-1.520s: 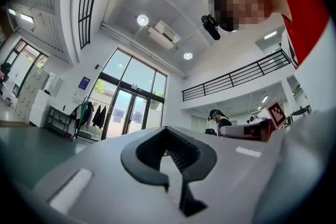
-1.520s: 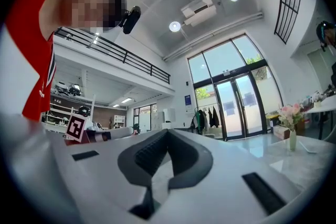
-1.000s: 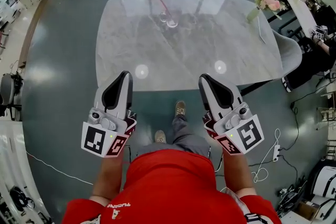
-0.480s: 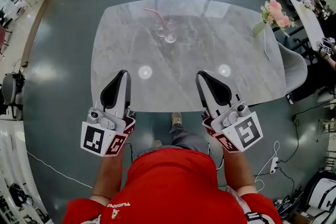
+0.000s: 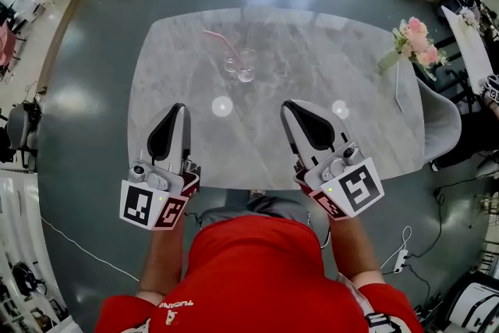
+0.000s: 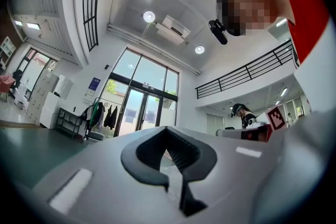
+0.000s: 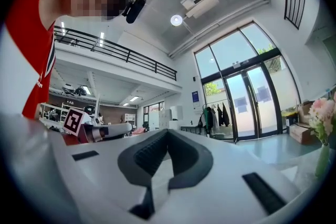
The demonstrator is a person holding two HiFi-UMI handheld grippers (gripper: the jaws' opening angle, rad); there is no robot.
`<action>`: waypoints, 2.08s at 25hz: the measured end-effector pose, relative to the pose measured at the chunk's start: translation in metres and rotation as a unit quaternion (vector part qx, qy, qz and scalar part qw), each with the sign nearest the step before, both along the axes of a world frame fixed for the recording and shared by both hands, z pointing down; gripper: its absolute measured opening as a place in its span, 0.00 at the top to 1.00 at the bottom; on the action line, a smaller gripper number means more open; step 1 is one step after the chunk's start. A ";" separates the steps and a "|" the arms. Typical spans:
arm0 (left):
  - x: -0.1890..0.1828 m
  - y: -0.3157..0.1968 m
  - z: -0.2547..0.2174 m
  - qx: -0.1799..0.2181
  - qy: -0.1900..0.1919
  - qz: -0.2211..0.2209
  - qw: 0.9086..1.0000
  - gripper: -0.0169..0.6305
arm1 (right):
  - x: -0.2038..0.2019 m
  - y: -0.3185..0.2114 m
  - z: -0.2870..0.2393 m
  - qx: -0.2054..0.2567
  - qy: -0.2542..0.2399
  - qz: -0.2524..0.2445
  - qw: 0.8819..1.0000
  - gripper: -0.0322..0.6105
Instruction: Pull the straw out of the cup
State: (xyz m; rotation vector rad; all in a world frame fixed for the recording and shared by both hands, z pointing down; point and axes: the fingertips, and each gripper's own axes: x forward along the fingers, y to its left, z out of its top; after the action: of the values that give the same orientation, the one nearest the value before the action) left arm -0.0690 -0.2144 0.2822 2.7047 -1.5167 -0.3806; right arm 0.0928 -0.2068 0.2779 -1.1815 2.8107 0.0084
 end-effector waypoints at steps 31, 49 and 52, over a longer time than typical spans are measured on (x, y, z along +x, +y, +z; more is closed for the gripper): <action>0.006 -0.126 0.102 -0.096 -0.035 0.046 0.994 0.97 | -0.056 -0.156 0.103 -0.093 0.119 0.003 0.989 0.95; 0.000 -0.143 0.124 -0.122 -0.037 0.055 0.990 0.97 | -0.098 -0.219 0.183 -0.151 0.259 -0.040 0.953 0.79; 0.000 -0.144 0.128 -0.125 -0.038 0.057 0.990 0.97 | -0.101 -0.225 0.196 -0.160 0.283 -0.041 0.945 0.79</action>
State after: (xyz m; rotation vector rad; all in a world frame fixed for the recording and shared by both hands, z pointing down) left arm -0.0694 -0.3581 0.4098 2.6166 -1.3172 -0.0796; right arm -0.0083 -0.4319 0.4738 -1.2922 3.4711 -0.1428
